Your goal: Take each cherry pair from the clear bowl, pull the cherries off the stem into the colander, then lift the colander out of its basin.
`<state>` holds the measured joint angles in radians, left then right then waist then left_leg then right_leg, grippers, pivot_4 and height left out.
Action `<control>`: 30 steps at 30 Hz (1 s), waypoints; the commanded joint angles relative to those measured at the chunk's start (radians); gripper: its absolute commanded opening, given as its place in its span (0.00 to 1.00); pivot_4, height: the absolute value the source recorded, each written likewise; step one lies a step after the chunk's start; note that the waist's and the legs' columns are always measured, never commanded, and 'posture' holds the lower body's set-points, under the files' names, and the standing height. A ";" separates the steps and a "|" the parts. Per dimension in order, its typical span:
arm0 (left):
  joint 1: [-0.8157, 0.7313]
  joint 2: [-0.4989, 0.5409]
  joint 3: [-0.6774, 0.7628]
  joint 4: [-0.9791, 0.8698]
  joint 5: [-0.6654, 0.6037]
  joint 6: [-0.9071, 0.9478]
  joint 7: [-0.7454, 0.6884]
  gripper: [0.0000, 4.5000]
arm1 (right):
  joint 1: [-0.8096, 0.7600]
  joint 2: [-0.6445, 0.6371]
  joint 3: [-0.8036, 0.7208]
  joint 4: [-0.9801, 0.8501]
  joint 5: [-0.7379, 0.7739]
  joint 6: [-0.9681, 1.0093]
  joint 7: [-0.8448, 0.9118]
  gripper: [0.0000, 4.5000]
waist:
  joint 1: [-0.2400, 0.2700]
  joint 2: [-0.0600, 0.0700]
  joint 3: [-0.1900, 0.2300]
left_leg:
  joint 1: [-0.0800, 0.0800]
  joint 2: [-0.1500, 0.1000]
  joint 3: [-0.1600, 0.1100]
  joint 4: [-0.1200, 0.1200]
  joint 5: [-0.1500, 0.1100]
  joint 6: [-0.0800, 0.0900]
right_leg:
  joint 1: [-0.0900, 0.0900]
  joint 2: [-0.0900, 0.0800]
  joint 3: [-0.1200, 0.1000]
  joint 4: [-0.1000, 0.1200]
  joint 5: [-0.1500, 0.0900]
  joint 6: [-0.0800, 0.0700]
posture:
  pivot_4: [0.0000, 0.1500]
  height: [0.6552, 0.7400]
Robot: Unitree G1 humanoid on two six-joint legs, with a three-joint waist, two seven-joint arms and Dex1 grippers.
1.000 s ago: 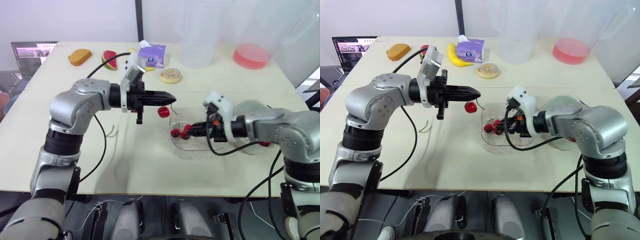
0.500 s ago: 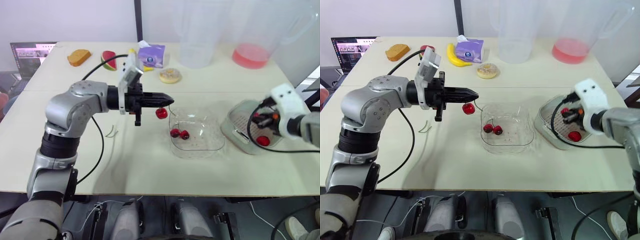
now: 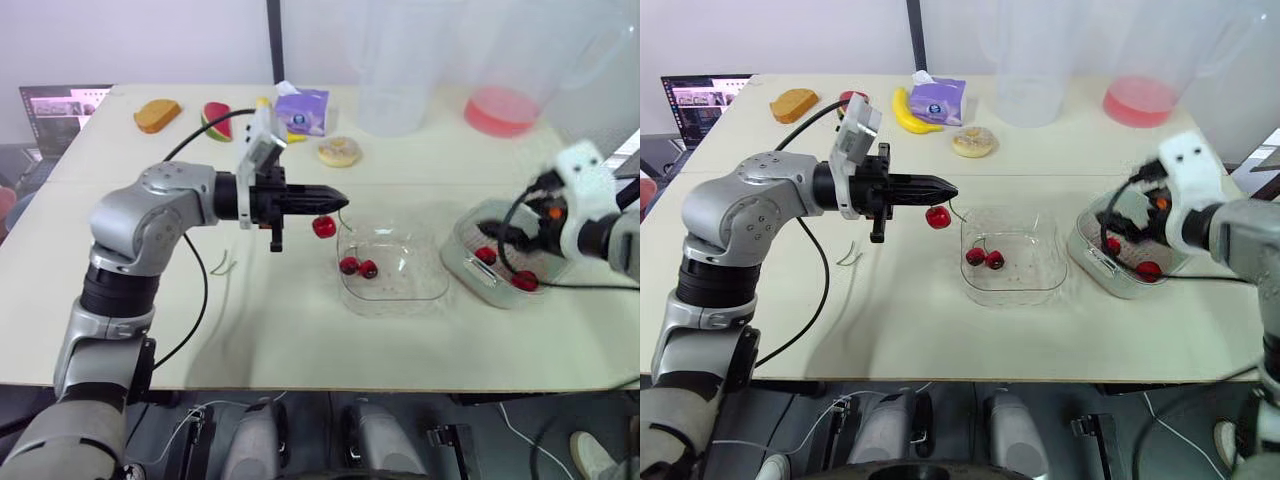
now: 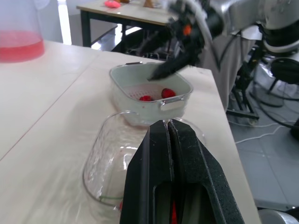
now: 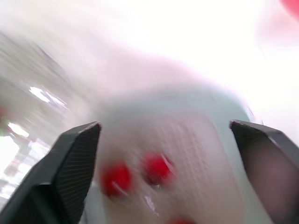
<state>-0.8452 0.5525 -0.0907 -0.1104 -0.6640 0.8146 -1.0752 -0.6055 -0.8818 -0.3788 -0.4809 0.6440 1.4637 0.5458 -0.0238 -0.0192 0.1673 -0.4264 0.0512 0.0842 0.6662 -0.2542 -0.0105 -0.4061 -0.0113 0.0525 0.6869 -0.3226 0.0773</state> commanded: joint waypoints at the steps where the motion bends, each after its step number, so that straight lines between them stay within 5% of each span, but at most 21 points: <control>1: -0.019 0.003 0.026 -0.006 -0.007 -0.024 -0.012 0.00 | -0.120 0.185 -0.051 -0.079 0.176 0.132 0.005 1.00 | 0.001 0.000 0.000 | 0.000 0.001 0.000 0.000 0.000 0.000 | 0.000 0.000 0.000 0.000 0.000 0.000 | 1.00 1.00; 6: -0.030 -0.008 0.024 -0.001 -0.022 -0.029 -0.037 0.00 | -0.132 0.380 0.077 -0.112 0.295 0.151 -0.063 1.00 | 0.013 0.000 0.000 | -0.002 -0.001 -0.001 -0.001 0.000 0.000 | -0.001 -0.001 -0.001 0.000 0.000 0.000 | 1.00 1.00; 25: -0.026 -0.044 0.038 0.009 -0.061 -0.009 -0.026 0.00 | -0.206 0.536 0.196 0.027 0.298 0.065 -0.132 1.00 | 0.005 0.000 0.000 | -0.003 -0.001 0.000 0.001 -0.001 0.002 | -0.002 -0.002 -0.002 0.000 0.000 0.000 | 1.00 1.00; 28: -0.026 -0.043 0.038 0.008 -0.061 -0.009 -0.023 0.00 | -0.202 0.531 0.204 0.032 0.292 0.060 -0.137 0.80 | 0.005 0.000 0.000 | -0.003 -0.001 0.000 0.001 -0.001 0.002 | -0.002 -0.002 -0.002 0.000 0.000 0.000 | 1.00 1.00; 30: -0.028 -0.044 0.040 0.006 -0.064 -0.006 -0.021 0.00 | -0.197 0.525 0.215 0.034 0.285 0.054 -0.139 0.57 | 0.005 0.000 0.000 | -0.003 -0.001 0.000 0.001 -0.001 0.002 | -0.002 -0.002 -0.002 0.000 0.000 0.000 | 1.00 1.00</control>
<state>-0.8533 0.5082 -0.0802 -0.0823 -0.7117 0.8111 -1.1011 -0.7872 -0.3519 -0.1604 -0.4342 0.9254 1.5396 0.4079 -0.0192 -0.0191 0.1673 -0.4295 0.0500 0.0838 0.6671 -0.2552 -0.0089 -0.4077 -0.0137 0.0509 0.6871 -0.3224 0.0776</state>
